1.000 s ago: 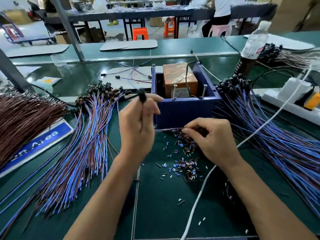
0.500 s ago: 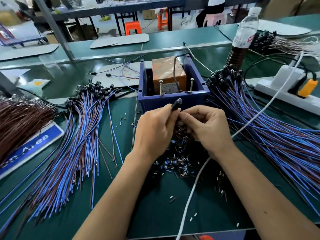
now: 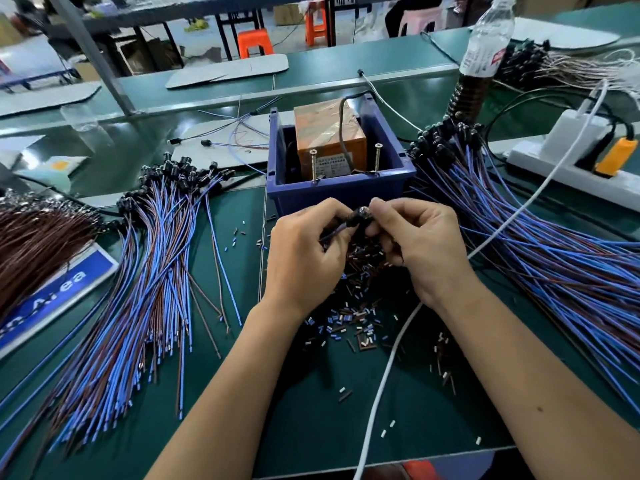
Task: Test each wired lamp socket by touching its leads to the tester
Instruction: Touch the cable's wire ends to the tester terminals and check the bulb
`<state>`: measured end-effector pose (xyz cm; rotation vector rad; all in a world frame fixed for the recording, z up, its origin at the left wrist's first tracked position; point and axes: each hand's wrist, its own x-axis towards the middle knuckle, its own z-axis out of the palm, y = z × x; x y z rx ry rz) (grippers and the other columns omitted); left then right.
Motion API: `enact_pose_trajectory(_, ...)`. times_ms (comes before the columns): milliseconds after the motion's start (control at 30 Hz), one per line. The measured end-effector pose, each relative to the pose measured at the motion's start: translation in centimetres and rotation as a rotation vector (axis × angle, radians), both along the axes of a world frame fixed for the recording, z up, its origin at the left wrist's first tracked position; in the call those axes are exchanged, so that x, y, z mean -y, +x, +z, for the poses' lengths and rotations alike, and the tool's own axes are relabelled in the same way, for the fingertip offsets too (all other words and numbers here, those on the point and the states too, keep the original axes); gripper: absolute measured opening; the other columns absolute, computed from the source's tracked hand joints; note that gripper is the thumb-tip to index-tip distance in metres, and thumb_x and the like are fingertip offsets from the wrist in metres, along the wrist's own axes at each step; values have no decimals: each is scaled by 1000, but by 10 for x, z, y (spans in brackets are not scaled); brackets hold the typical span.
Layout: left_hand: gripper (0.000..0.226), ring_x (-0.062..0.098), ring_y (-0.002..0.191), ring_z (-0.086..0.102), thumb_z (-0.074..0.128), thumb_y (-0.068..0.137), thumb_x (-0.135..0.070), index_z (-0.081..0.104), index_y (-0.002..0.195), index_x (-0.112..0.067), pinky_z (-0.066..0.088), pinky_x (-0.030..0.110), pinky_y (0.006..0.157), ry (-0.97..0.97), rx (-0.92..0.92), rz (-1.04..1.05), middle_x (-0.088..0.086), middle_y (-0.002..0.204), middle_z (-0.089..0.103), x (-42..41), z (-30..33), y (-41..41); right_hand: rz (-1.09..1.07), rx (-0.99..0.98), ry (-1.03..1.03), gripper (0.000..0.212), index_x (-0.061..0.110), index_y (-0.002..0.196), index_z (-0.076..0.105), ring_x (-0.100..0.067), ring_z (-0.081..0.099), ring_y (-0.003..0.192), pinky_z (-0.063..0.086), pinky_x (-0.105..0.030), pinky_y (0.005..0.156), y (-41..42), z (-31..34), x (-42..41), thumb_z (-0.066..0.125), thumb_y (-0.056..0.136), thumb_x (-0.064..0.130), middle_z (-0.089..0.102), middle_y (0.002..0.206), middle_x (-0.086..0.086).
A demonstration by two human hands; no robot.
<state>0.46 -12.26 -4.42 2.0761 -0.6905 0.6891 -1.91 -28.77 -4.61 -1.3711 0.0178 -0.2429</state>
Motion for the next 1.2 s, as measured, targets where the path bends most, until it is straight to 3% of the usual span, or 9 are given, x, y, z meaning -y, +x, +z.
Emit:
enact_pose_trajectory(100,25,3,56,46,72,89,-9,58,78,-27,32,20,54,-37,-10,26,-21,60,49,-3,-1,0,-58,8,80,18,19,80,80,-9,44,46,28,-19,39,0,0,6,75,94,29,68,68,-4)
enact_pose_trajectory(233,21,19,53,54,69,94,-13,62,76,-19,43,34,50,-198,-91,9,-3,59,59,-8,1,0,-149,-8,33,10,17,93,80,-6,48,48,33,-17,42,2,-3,12,77,94,26,70,69,-1)
enact_pose_trajectory(367,15,13,59,64,69,93,-6,69,79,-11,51,27,58,-254,-183,-83,-2,64,67,-6,1,-2,-61,70,-125,14,21,94,82,-3,52,53,37,-12,46,1,-6,2,74,96,32,73,77,2)
enact_pose_trajectory(467,17,16,61,66,69,90,1,71,80,-12,53,29,59,-192,-217,-122,-1,66,69,-4,0,-3,25,151,-119,7,15,91,80,1,59,54,42,-8,51,-3,-3,-1,78,92,21,71,69,10)
enact_pose_trajectory(600,16,19,64,67,67,92,0,72,81,-10,54,34,60,-181,-233,-162,-1,68,71,-3,-1,-2,40,182,-67,11,4,88,78,-18,73,67,57,-24,64,-5,0,-4,81,86,14,78,79,-10)
enact_pose_trajectory(767,16,21,66,68,66,97,-18,70,82,-13,55,36,65,-267,-297,-200,0,69,72,-1,-1,-1,24,167,16,4,2,87,76,-1,59,50,44,-11,51,-7,3,-5,78,89,5,70,62,6)
enact_pose_trajectory(900,18,20,61,61,64,98,-21,66,82,-13,49,37,62,-305,-324,-172,-1,68,70,-2,-1,0,-8,121,76,6,16,81,80,-12,35,46,26,-22,42,-4,3,0,80,83,22,52,53,-1)
enact_pose_trajectory(1033,20,13,54,49,62,99,-17,64,81,-10,40,27,55,-264,-286,-163,0,64,62,-2,2,0,16,121,126,10,15,83,79,-13,35,47,26,-23,42,-5,2,1,79,83,24,51,59,-6)
enact_pose_trajectory(1200,19,21,56,52,61,99,-10,65,80,-10,43,33,56,-331,-288,-128,3,63,62,-9,4,0,-66,79,219,18,12,84,75,-8,41,46,27,-20,38,-4,5,13,78,82,31,63,71,-3)
